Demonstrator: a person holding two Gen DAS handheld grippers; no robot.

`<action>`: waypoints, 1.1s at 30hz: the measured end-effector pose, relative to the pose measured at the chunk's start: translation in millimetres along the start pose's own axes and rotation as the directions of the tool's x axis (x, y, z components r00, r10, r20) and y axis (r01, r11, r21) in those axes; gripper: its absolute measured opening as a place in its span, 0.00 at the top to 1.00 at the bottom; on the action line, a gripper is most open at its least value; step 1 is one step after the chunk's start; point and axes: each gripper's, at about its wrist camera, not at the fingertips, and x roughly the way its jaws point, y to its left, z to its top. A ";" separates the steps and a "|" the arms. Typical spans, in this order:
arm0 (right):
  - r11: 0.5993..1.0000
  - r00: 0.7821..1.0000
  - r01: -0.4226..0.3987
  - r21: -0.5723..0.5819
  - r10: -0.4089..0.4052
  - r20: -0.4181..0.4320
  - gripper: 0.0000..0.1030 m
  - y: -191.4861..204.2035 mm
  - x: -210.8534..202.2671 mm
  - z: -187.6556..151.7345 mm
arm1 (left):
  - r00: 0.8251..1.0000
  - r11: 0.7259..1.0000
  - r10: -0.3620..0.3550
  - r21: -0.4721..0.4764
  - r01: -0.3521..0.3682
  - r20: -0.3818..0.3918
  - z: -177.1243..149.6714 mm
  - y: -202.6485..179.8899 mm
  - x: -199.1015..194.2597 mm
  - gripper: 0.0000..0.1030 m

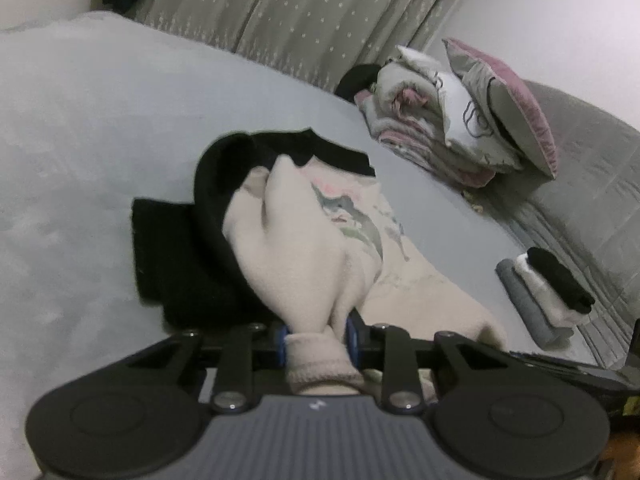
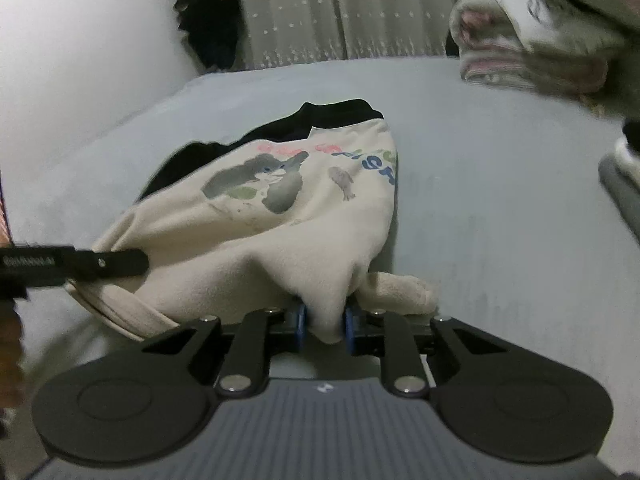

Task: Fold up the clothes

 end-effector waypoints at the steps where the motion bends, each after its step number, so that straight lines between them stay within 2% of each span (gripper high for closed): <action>1: 0.999 1.000 -0.023 0.029 0.023 -0.004 0.80 -1.9 -5.4 1.0 | 1.000 1.000 0.001 0.003 -0.001 0.008 0.5 0.1 -4.4 0.74; 5: 0.980 0.993 -0.118 0.162 0.121 -0.010 0.81 -14.3 -27.1 4.4 | 1.000 1.000 -0.016 0.005 0.016 0.024 1.8 2.1 -22.0 0.74; 9: 0.934 0.977 -0.202 0.294 0.213 -0.006 0.81 -29.4 -46.8 2.3 | 0.999 0.998 -0.042 0.042 0.041 0.022 0.2 -0.9 -39.1 0.74; 15: 0.876 0.960 -0.245 0.415 0.279 -0.023 0.83 -47.7 -68.4 -6.0 | 0.996 0.991 -0.051 0.120 0.059 -0.068 -9.6 -2.9 -48.3 0.74; 18: 0.884 0.963 -0.228 0.408 0.267 -0.039 0.86 -50.8 -77.7 -8.8 | 0.991 0.984 -0.065 0.160 0.084 -0.121 -17.2 -5.4 -49.5 0.74; 19: 0.891 0.966 -0.216 0.398 0.255 -0.045 0.94 -51.6 -80.7 -10.0 | 0.990 0.979 -0.053 0.188 0.077 -0.132 -20.4 -5.8 -50.5 0.74; 22: 0.905 0.972 -0.177 0.386 0.223 -0.077 0.94 -59.8 -83.7 -16.1 | 0.981 0.964 -0.039 0.251 0.087 -0.191 -26.6 -7.6 -47.4 0.73; 26: 0.911 0.969 -0.166 0.378 0.223 -0.111 0.93 -65.8 -78.9 -25.7 | 0.969 0.958 -0.040 0.266 0.106 -0.244 -25.5 -3.2 -46.2 0.69; 28: 0.915 0.969 -0.165 0.369 0.220 -0.112 0.89 -69.2 -77.7 -24.2 | 0.961 0.958 -0.072 0.249 0.140 -0.266 -19.3 1.3 -49.1 0.64; 30: 0.919 0.972 -0.161 0.361 0.211 -0.104 0.85 -75.1 -75.9 -19.4 | 0.957 0.957 -0.107 0.234 0.173 -0.269 -12.7 7.1 -55.7 0.48; 33: 0.911 0.975 -0.161 0.379 0.207 -0.083 0.85 -78.4 -76.5 -19.3 | 0.967 0.962 -0.102 0.223 0.156 -0.235 -2.0 13.8 -58.1 0.39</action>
